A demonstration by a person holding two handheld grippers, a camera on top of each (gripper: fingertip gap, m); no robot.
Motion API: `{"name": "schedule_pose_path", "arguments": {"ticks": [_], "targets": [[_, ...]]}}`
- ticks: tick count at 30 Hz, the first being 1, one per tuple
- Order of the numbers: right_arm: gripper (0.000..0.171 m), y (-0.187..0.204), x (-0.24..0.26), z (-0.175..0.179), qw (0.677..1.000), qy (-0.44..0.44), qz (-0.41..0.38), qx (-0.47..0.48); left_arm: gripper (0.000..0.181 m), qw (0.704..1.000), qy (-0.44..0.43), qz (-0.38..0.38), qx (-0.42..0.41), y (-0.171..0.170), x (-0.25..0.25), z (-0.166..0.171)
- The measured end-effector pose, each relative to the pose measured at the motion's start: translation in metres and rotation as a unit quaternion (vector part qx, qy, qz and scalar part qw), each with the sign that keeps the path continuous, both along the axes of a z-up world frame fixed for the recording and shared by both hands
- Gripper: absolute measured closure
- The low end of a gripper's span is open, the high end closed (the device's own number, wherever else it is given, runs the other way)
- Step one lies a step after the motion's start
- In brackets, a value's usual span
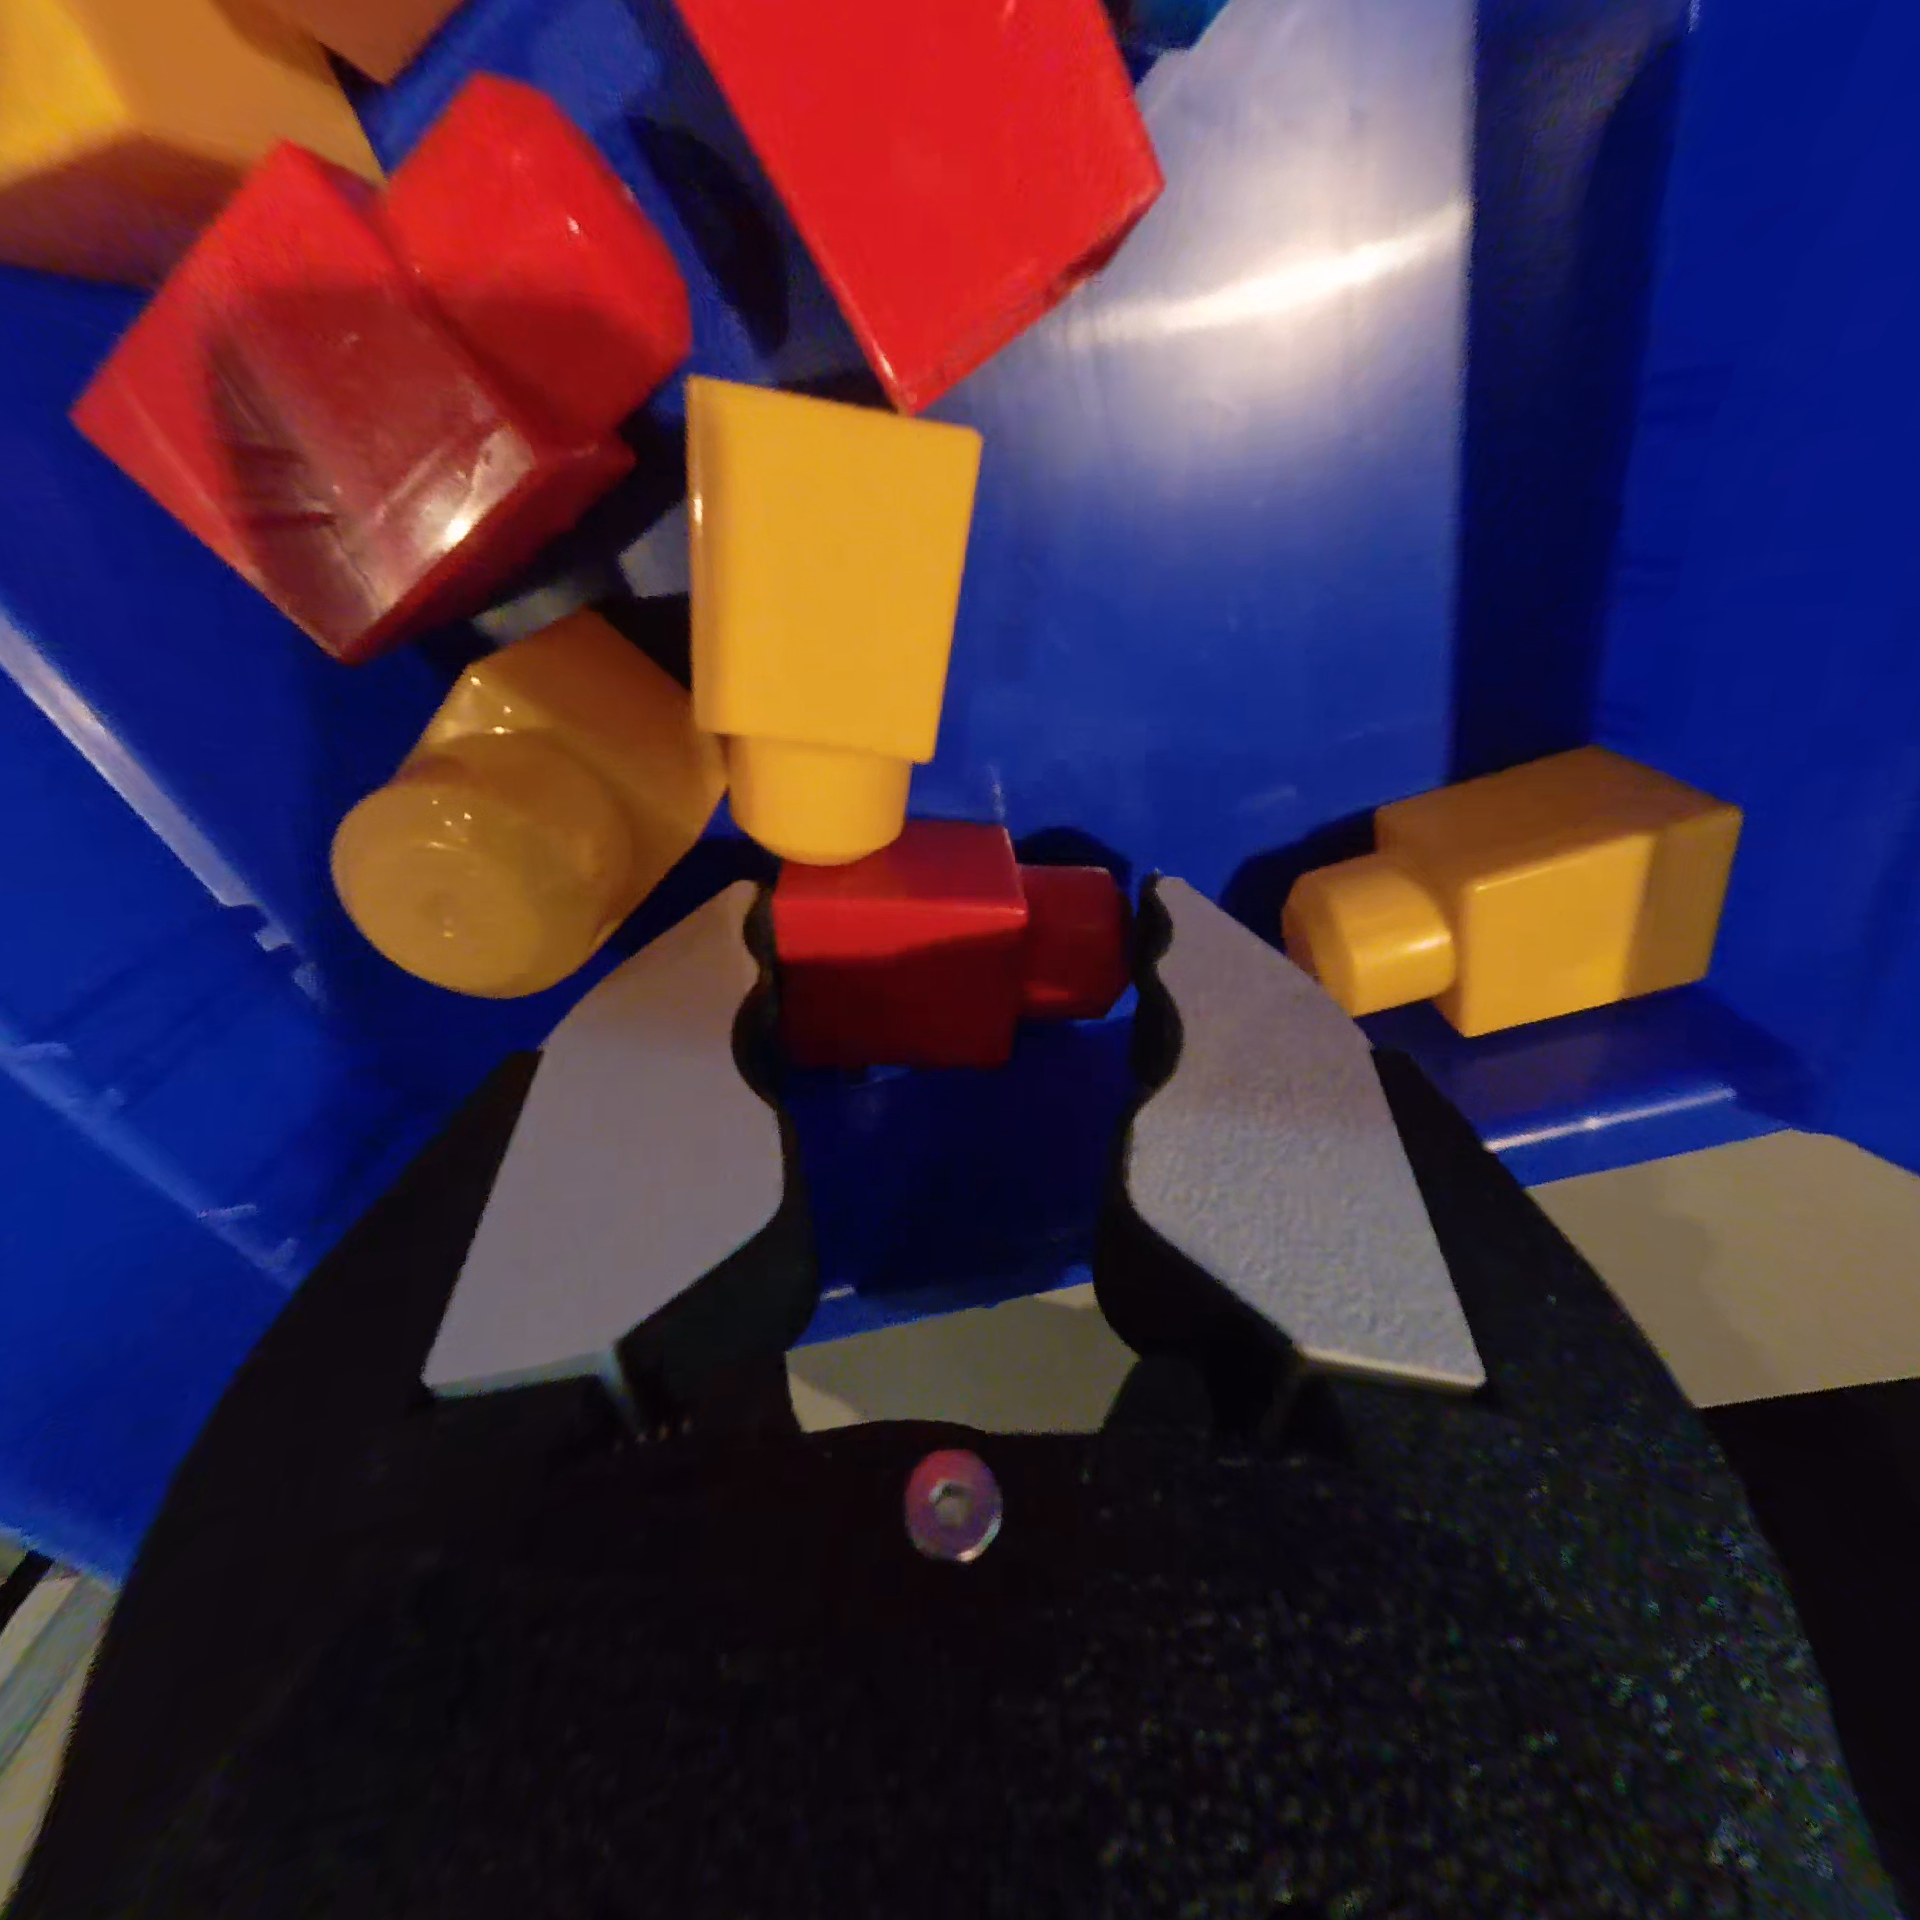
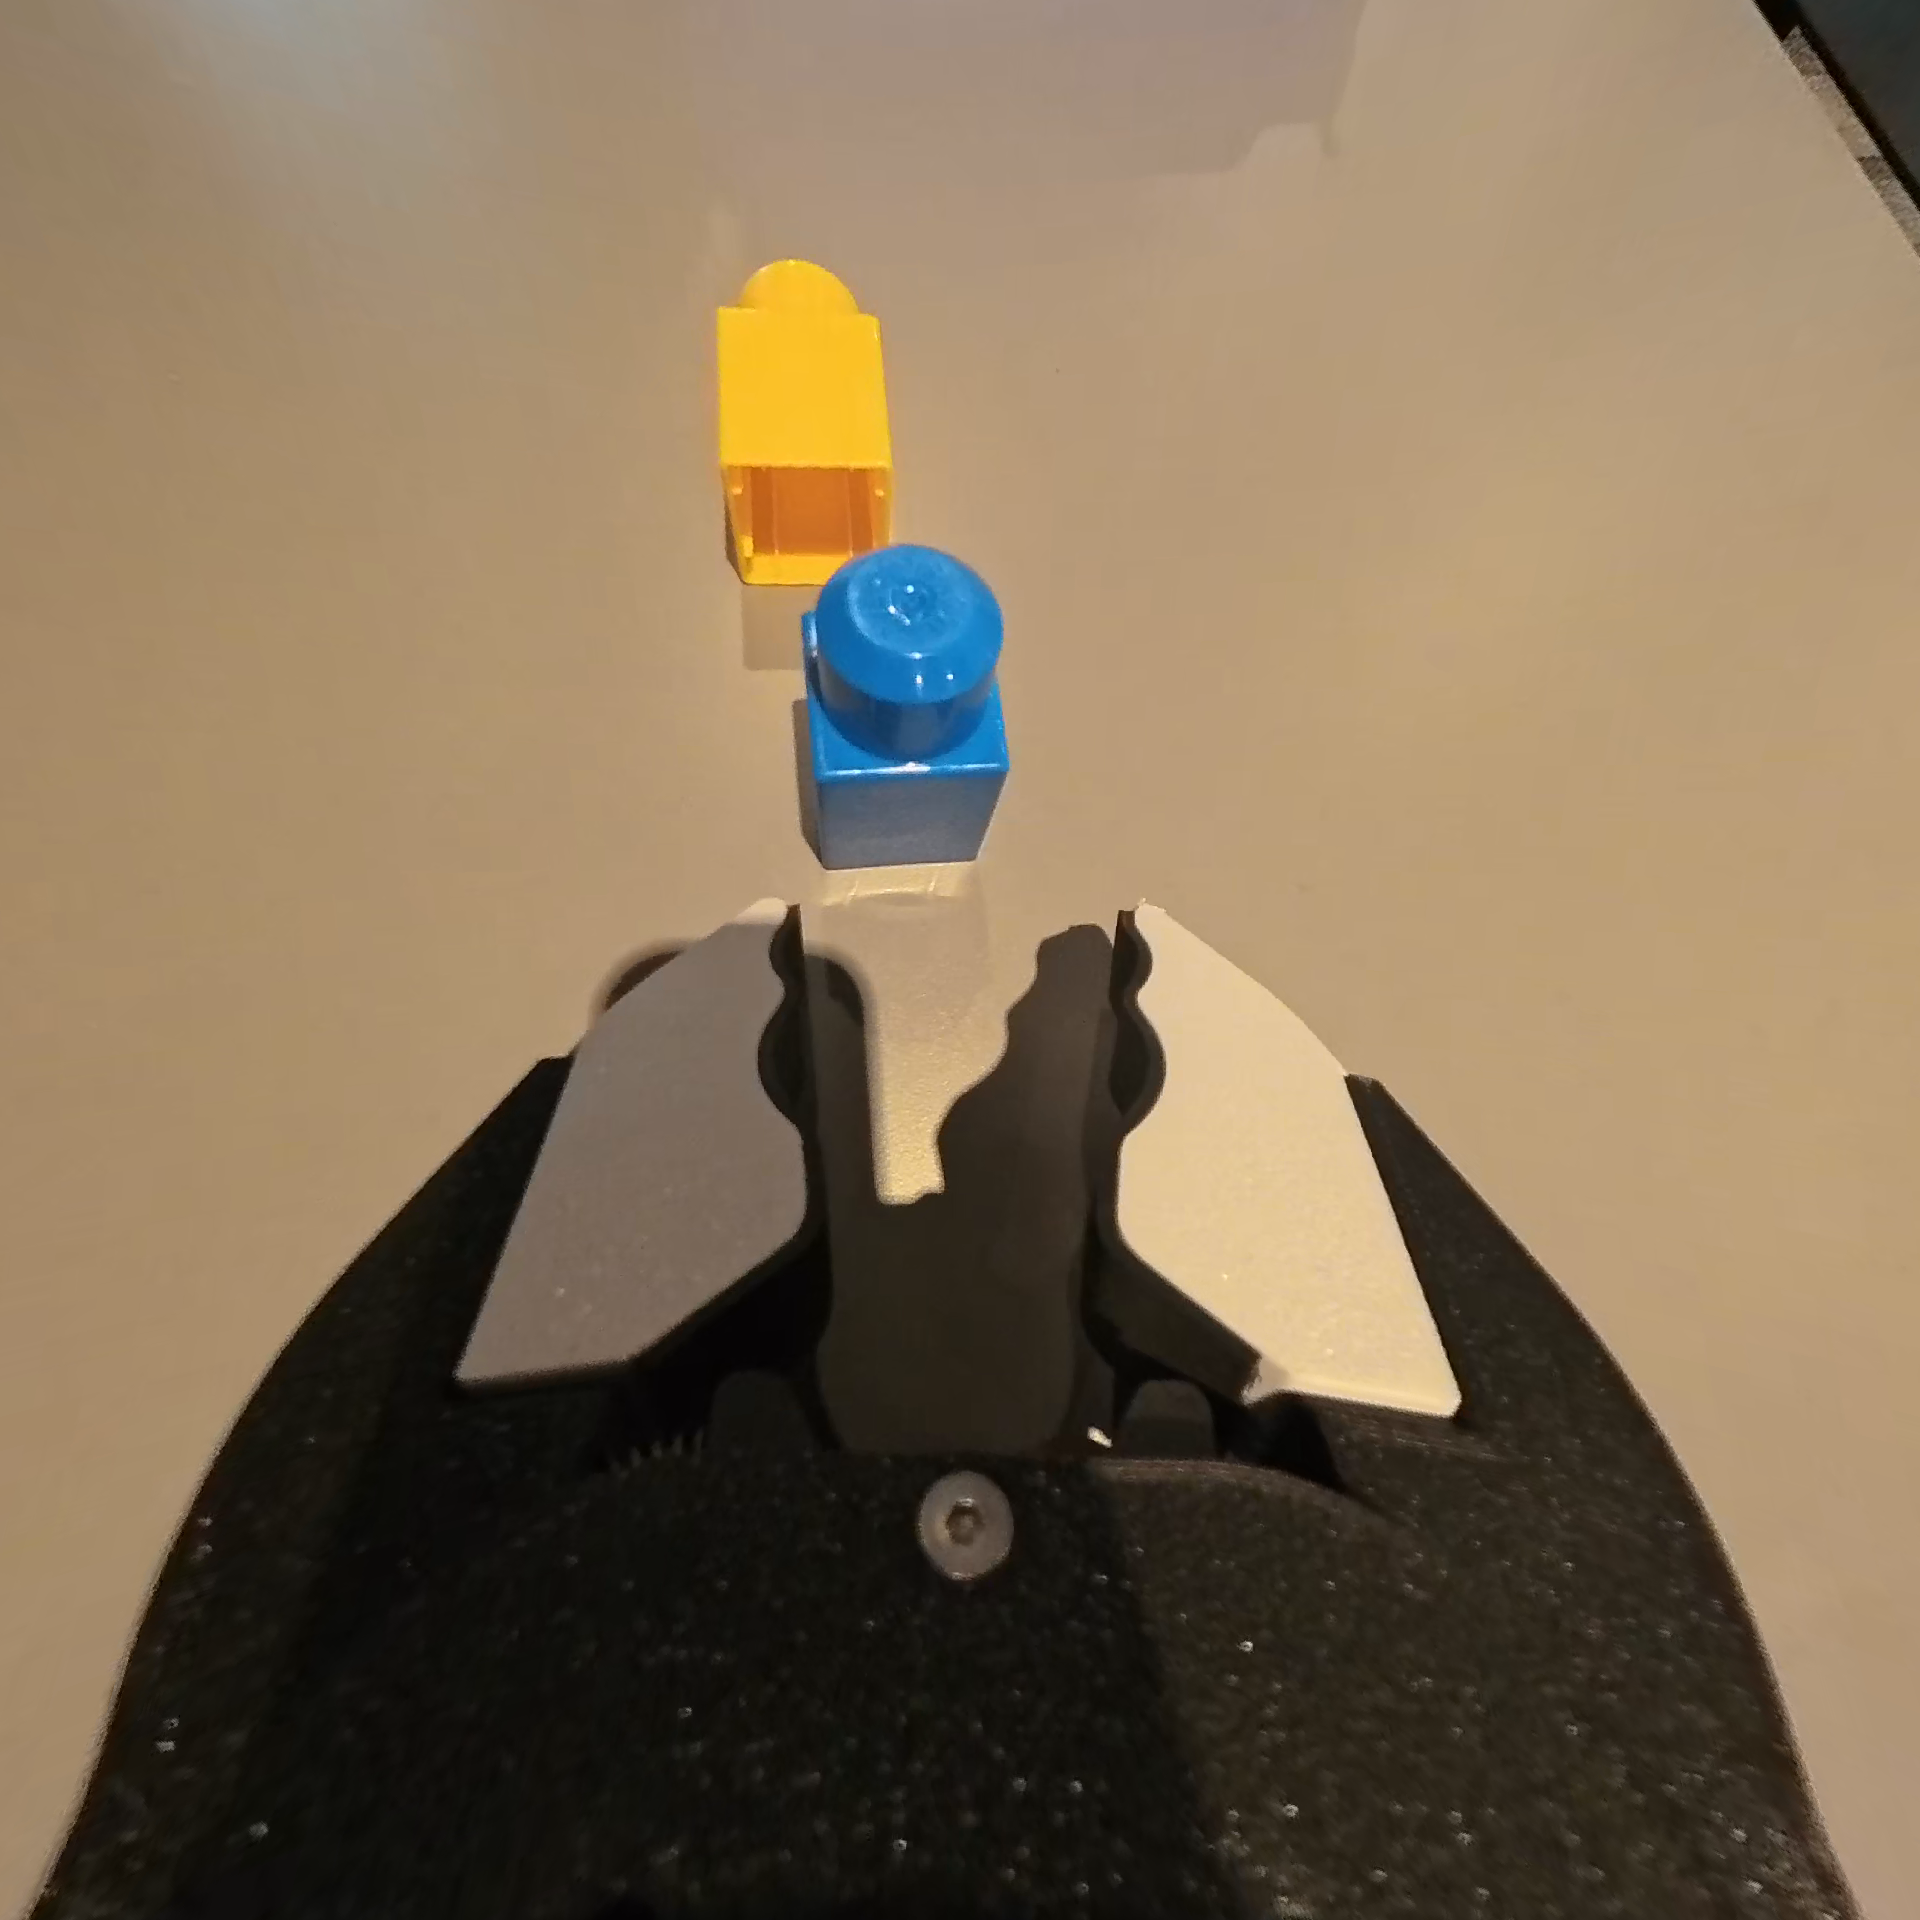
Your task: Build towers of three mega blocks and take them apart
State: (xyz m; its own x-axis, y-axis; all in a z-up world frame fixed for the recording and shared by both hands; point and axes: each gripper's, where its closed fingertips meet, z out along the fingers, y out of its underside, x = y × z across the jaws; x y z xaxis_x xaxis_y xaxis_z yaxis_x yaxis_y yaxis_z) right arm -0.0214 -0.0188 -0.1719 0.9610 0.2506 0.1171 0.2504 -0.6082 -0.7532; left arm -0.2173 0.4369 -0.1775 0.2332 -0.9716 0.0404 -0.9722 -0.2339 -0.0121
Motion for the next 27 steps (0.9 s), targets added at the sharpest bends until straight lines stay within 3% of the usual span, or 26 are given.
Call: {"name": "schedule_pose_path", "arguments": {"ticks": [5, 9, 12, 14, 16, 18, 21, 27], "targets": [[0.114, 0.000, 0.001, 0.002, 1.000, 0.003, -0.002, 0.008, 0.116, 0.999, -0.003, -0.010, 0.034, -0.001, -0.006, 0.021], [0.115, 0.002, 0.005, 0.009, 0.999, -0.020, -0.003, 0.031, 0.117, 0.986, -0.134, -0.049, 0.087, -0.036, 0.028, 0.088], [0.116, 0.008, 0.012, 0.036, 0.991, -0.082, -0.011, 0.104, 0.117, 0.934, -0.325, -0.144, 0.036, -0.131, 0.089, 0.149], [0.116, 0.010, 0.012, 0.068, 0.971, -0.139, -0.014, 0.191, 0.116, 0.861, -0.453, -0.220, -0.073, -0.226, 0.126, 0.183], [0.115, 0.005, 0.005, 0.100, 0.944, -0.191, -0.008, 0.270, 0.117, 0.771, -0.526, -0.296, -0.203, -0.321, 0.141, 0.200], [0.114, -0.002, -0.003, 0.120, 0.919, -0.232, 0.003, 0.318, 0.117, 0.720, -0.536, -0.324, -0.299, -0.385, 0.154, 0.193], [0.111, -0.009, -0.006, 0.128, 0.897, -0.284, 0.008, 0.339, 0.117, 0.691, -0.503, -0.317, -0.411, -0.441, 0.176, 0.167], [0.112, -0.006, -0.003, 0.107, 0.887, -0.361, 0.031, 0.286, 0.117, 0.697, -0.439, -0.268, -0.499, -0.468, 0.192, 0.125]]}}
